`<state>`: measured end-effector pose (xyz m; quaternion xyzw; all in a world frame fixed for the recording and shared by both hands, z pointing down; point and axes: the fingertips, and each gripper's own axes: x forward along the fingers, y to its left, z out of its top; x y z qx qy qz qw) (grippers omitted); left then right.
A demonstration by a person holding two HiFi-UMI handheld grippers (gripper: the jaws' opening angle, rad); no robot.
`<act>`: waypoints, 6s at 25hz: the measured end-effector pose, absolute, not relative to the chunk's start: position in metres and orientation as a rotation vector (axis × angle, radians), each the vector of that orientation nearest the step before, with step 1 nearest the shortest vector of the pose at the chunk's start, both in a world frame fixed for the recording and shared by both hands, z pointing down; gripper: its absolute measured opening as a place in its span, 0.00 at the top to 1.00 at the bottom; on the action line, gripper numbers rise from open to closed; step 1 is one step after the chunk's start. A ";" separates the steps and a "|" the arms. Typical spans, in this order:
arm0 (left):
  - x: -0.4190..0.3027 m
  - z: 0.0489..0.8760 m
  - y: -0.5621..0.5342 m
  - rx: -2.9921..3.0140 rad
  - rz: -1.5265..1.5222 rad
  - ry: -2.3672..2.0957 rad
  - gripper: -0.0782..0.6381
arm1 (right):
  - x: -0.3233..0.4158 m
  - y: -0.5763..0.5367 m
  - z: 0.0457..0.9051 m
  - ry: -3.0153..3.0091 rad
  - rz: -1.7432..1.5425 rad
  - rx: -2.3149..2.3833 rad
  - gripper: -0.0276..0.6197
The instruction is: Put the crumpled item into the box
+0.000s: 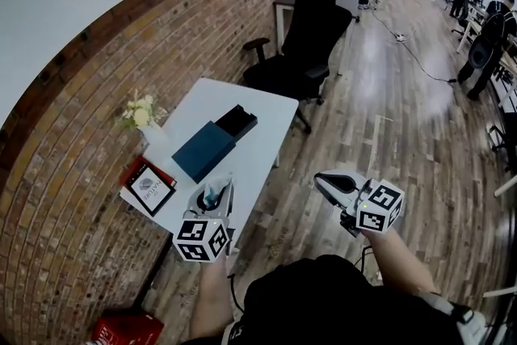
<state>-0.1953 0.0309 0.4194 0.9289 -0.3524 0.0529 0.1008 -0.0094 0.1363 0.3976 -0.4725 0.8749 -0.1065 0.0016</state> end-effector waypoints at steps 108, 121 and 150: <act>-0.058 0.649 -0.359 1.983 0.469 -1.302 0.75 | 0.060 -0.374 0.543 3.164 -0.975 -0.554 0.96; -0.034 0.706 -0.363 1.813 0.538 -1.219 0.73 | 0.092 -0.376 0.541 3.115 -0.983 -0.682 0.96; -0.095 0.654 -0.353 1.817 0.565 -1.433 0.75 | 0.066 -0.383 0.516 3.118 -0.913 -0.544 0.96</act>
